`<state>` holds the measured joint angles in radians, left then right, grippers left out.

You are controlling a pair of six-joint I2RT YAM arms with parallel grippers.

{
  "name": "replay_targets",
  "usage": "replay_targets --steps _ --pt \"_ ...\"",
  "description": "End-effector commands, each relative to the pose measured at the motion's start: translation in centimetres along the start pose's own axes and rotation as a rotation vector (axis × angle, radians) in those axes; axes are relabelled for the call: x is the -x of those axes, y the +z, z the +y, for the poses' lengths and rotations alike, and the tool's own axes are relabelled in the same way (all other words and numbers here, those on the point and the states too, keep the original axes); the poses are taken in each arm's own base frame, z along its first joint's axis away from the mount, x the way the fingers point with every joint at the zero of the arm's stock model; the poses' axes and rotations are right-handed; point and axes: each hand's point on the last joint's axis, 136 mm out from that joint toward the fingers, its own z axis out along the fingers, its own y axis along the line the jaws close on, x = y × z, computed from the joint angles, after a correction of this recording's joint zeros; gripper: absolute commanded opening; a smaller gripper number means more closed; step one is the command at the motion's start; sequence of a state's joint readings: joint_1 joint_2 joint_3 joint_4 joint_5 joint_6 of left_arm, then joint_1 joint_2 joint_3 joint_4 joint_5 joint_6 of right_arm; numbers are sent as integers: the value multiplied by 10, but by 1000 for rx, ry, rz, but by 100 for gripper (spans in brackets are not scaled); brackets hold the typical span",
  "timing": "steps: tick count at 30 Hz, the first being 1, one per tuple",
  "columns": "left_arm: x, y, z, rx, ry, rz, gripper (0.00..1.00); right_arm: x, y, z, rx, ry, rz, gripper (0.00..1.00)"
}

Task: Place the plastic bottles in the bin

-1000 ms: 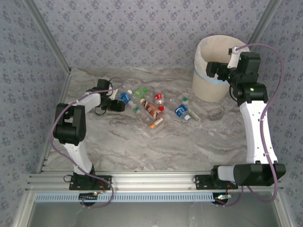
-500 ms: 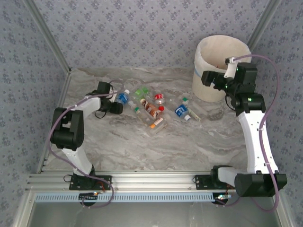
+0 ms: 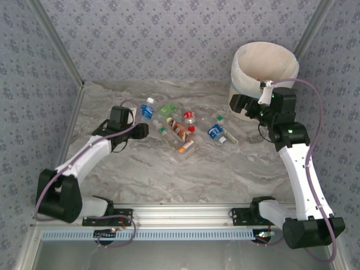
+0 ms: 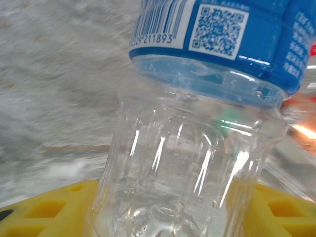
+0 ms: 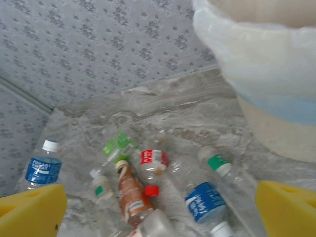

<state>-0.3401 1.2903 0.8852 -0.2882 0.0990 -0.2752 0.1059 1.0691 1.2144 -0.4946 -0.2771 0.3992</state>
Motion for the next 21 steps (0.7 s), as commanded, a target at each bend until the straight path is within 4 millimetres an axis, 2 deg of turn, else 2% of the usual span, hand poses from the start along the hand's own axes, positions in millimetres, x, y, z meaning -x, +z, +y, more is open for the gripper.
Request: replay_targets --steps 1,3,4,9,15,21 --pt "16 -25 -51 -189 9 -95 0 2 4 17 59 109 -19 100" --pt "17 -37 -75 -262 48 -118 0 0 9 30 99 140 -7 100" --pt "19 -44 -88 -307 66 -131 0 -14 18 31 115 155 29 100" --pt "28 -67 -142 -512 133 -165 0 -23 31 77 308 169 86 100" --pt "31 -79 -179 -629 219 -170 0 -23 35 130 526 171 103 100" --pt "38 -81 -206 -691 227 -177 0 -41 53 152 556 123 162 100"
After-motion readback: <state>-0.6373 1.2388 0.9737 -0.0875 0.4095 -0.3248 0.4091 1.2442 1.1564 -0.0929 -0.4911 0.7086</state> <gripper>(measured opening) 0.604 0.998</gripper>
